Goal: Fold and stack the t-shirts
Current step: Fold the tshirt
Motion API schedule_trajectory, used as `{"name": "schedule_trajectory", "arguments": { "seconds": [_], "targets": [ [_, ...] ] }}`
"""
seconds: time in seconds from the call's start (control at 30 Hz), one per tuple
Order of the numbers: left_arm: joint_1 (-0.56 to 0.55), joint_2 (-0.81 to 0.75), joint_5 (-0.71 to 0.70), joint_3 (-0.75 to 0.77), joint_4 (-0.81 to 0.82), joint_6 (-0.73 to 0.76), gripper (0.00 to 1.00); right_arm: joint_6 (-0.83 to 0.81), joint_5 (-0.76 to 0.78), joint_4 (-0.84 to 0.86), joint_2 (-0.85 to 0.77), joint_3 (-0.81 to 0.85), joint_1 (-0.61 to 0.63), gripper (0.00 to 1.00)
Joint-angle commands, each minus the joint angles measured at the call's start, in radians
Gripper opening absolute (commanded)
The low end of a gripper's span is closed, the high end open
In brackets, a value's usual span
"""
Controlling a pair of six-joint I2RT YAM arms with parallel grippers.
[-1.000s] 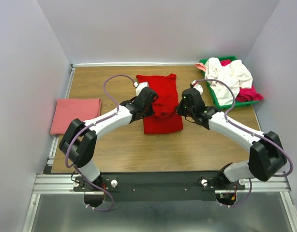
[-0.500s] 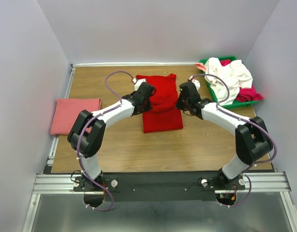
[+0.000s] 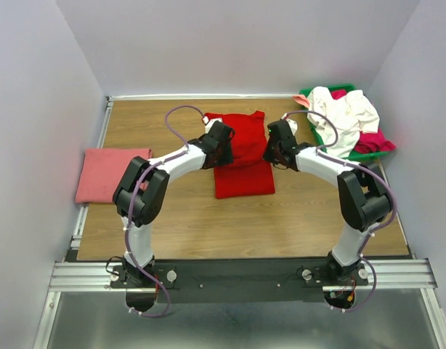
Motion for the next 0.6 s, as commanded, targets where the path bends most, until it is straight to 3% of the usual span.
{"name": "schedule_trajectory", "arguments": {
  "seconds": [0.0, 0.07, 0.1, 0.2, 0.37, 0.4, 0.43, 0.57],
  "targets": [
    [0.016, -0.006, 0.015, 0.032, 0.01, 0.026, 0.83, -0.026, -0.04, 0.027, 0.038, 0.058, -0.016, 0.29],
    [0.018, -0.027, 0.015, 0.034, 0.007, 0.029, 0.91, -0.033, -0.051, 0.027, 0.033, 0.066, -0.017, 0.46],
    [0.018, -0.038, 0.014, 0.031, 0.007, 0.029, 0.93, -0.04, -0.066, 0.027, 0.027, 0.067, -0.017, 0.61],
    [0.018, -0.104, 0.014, 0.008, 0.008, 0.018, 0.97, -0.054, -0.097, 0.027, -0.015, 0.054, -0.017, 0.75],
    [0.018, -0.24, 0.021, -0.138, 0.04, -0.019, 0.98, -0.085, -0.19, 0.039, -0.108, -0.038, -0.017, 0.84],
    [0.016, -0.289, 0.034, -0.165, 0.046, -0.022, 0.98, -0.086, -0.272, 0.062, -0.12, -0.052, -0.016, 0.96],
    [0.016, -0.312, 0.043, -0.229, 0.06, -0.035, 0.98, -0.095, -0.319, 0.082, -0.131, -0.069, -0.014, 1.0],
    [0.01, -0.45, 0.086, -0.421, 0.091, -0.075, 0.98, -0.112, -0.505, 0.195, -0.128, -0.149, 0.026, 1.0]
  ]
}}
